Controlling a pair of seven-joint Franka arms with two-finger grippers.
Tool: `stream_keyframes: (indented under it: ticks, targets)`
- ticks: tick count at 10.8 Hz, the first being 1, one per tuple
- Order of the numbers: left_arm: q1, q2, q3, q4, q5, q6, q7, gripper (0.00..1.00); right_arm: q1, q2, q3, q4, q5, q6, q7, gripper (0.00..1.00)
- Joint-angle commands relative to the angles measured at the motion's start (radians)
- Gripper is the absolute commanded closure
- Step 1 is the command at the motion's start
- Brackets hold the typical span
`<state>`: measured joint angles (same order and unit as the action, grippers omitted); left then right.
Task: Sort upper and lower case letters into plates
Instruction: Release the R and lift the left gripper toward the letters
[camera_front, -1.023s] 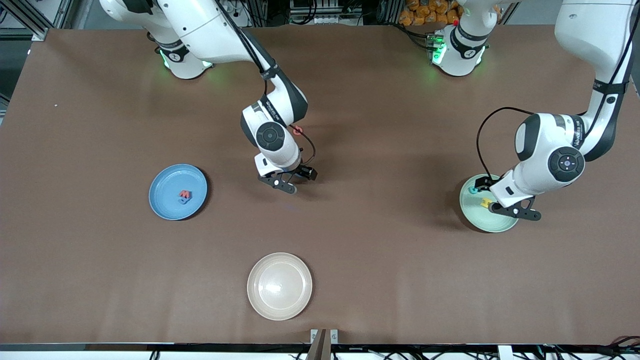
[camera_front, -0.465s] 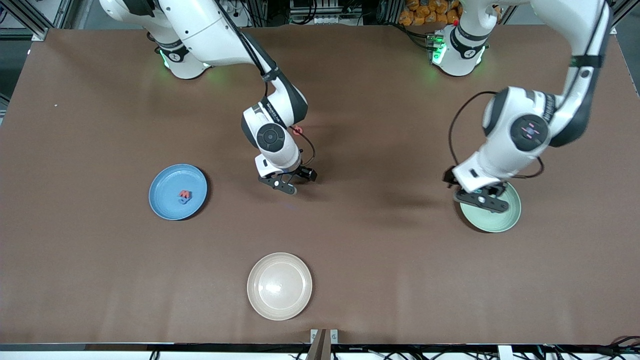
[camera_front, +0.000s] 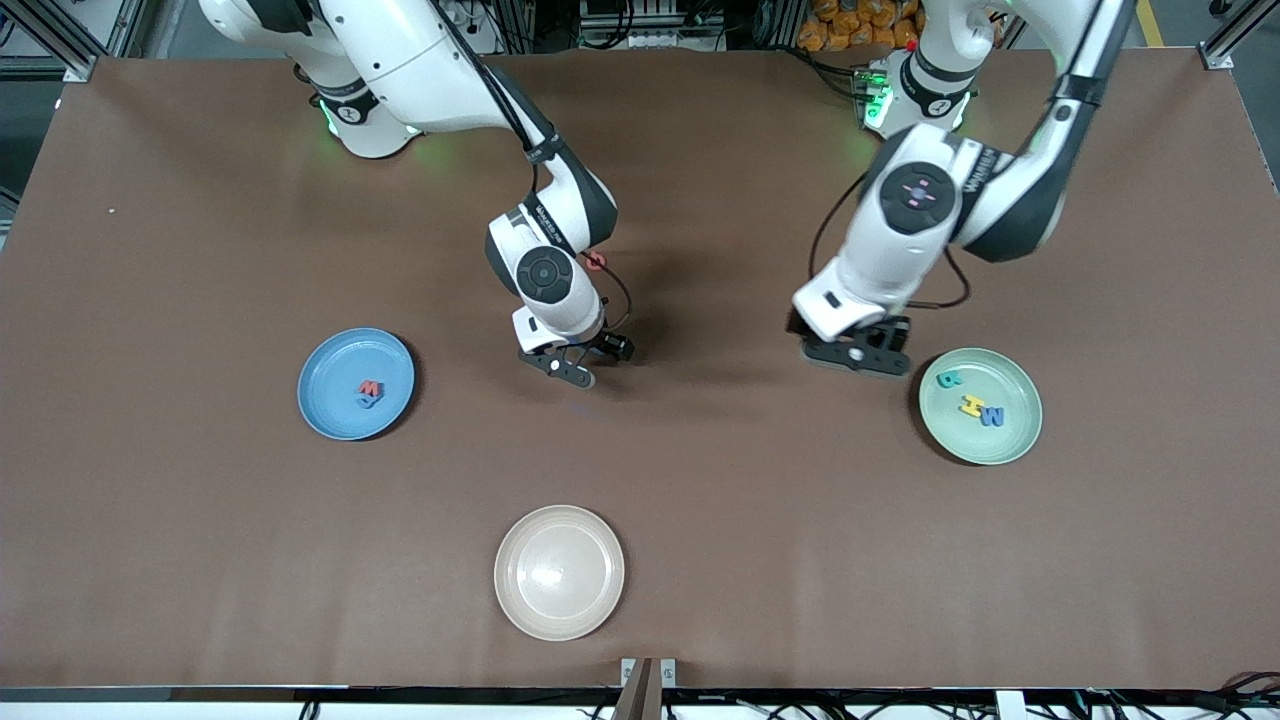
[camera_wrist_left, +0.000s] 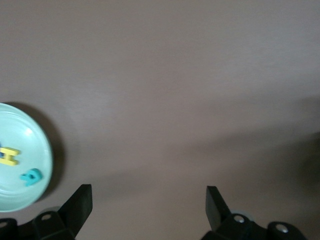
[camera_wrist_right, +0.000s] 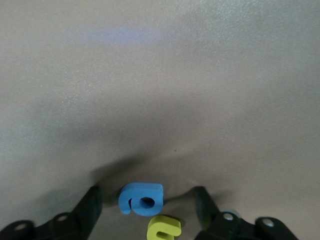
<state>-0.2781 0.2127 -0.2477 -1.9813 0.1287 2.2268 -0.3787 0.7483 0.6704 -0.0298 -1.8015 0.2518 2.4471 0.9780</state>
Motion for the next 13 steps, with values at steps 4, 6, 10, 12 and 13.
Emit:
stream_keyframes:
  ticks: [4, 6, 10, 12, 13]
  targets:
    - [-0.074, 0.020, -0.068, 0.021, -0.079, -0.013, -0.212, 0.00, 0.005, 0.011, 0.004, -0.004, 0.006, 0.020, 0.019, 0.86]
    - [-0.128, 0.036, -0.068, 0.022, -0.087, -0.006, -0.280, 0.00, 0.006, 0.009, 0.004, -0.003, 0.004, 0.018, 0.019, 1.00]
    - [-0.194, 0.065, -0.070, 0.022, -0.084, 0.031, -0.376, 0.00, -0.067, -0.109, 0.004, 0.014, 0.003, -0.152, -0.031, 1.00]
    - [-0.219, 0.082, -0.070, 0.022, -0.086, 0.059, -0.396, 0.00, -0.142, -0.162, 0.004, 0.014, 0.004, -0.223, -0.090, 1.00]
    - [-0.240, 0.099, -0.070, 0.022, -0.084, 0.083, -0.431, 0.00, -0.180, -0.179, -0.002, 0.019, 0.003, -0.252, -0.103, 1.00]
